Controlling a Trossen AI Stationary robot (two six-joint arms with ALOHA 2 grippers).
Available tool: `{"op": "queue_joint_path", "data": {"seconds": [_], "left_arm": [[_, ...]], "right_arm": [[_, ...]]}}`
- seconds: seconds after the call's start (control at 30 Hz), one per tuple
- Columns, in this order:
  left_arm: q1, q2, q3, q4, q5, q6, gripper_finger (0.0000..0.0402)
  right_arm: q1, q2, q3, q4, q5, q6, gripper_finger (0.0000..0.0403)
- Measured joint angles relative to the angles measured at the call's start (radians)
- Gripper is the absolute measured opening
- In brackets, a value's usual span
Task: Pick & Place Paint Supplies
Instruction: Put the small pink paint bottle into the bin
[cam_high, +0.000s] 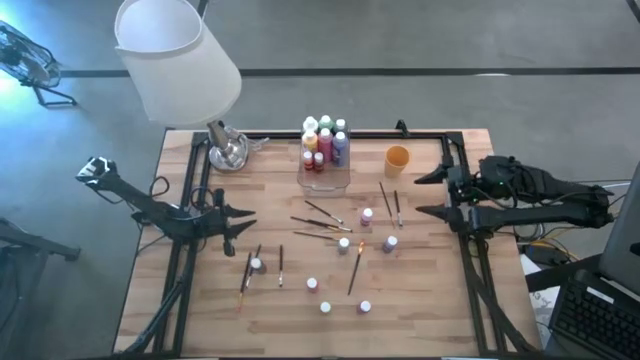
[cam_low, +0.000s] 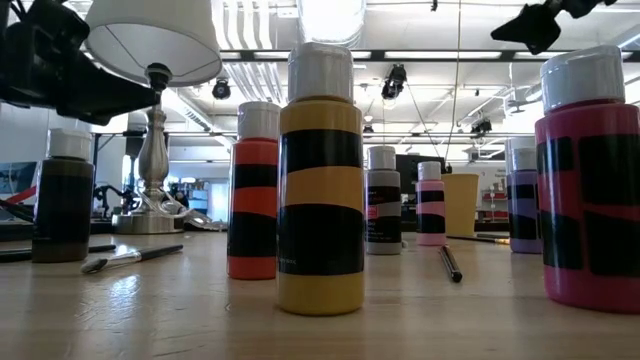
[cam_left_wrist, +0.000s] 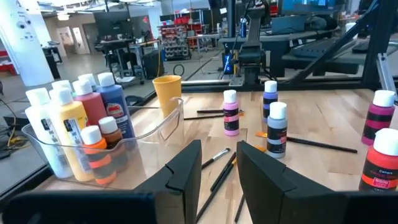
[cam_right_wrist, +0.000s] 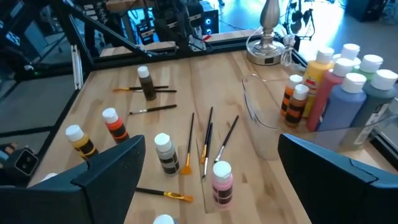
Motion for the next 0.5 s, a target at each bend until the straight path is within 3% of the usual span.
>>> {"op": "queue_joint_path", "data": {"seconds": [0.5], "left_arm": [[0.0,0.0,0.0,-0.003,-0.001,-0.002,0.0108]], "right_arm": [[0.004,0.136,0.0,0.034,0.019,-0.03,0.0363]]}}
